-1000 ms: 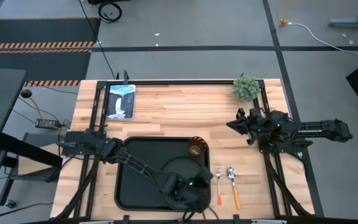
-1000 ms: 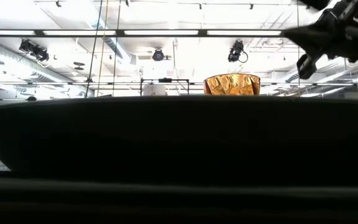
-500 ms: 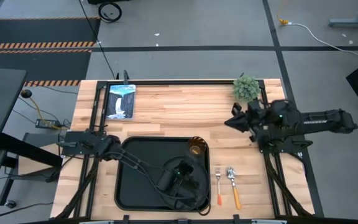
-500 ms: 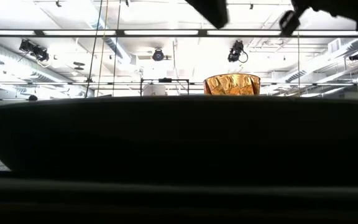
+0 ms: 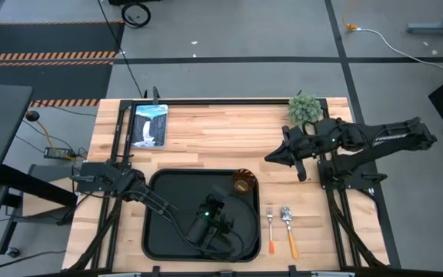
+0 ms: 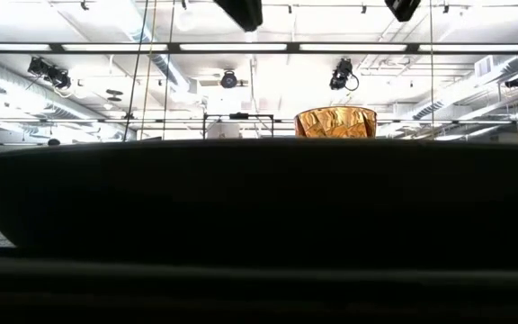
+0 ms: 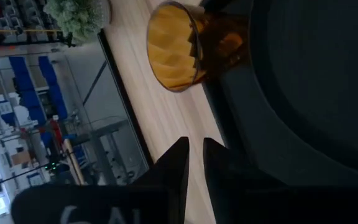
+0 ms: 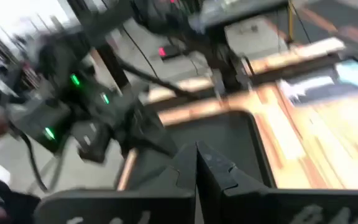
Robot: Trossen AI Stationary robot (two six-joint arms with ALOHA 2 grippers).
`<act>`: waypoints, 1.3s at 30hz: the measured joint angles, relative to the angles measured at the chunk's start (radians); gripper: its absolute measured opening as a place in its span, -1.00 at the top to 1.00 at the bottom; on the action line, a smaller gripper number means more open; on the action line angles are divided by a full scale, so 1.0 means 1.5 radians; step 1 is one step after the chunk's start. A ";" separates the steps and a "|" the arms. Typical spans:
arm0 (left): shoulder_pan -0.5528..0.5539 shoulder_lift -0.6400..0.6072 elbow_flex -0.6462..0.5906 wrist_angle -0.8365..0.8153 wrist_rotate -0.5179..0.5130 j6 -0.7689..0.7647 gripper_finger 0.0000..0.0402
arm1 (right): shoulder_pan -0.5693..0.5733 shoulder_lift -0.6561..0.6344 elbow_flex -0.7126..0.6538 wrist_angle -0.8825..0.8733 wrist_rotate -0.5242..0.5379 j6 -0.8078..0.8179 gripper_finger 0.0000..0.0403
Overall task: Pick and place plate/cup/fork/spoon on tray
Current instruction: Put the orange fork to the left of the black plate on the black tray
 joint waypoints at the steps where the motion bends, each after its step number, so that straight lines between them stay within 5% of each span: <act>1: 0.001 -0.002 0.000 0.002 0.000 0.000 0.73 | 0.011 0.008 0.012 -0.020 0.015 0.003 0.98; 12: 0.011 -0.052 -0.040 0.002 0.010 0.019 0.73 | 0.159 0.070 0.037 -0.079 0.104 0.116 0.99; 18: 0.023 -0.195 -0.261 0.034 -0.009 -0.045 0.73 | 0.223 0.117 0.037 -0.056 0.152 0.148 0.99; 26: 0.008 -0.428 -0.571 0.235 -0.010 -0.070 0.73 | 0.248 0.212 0.037 -0.057 0.141 0.246 0.99; 39: 0.006 -0.751 -0.867 0.558 0.052 -0.068 0.73 | 0.286 0.330 0.037 -0.112 0.058 0.489 0.99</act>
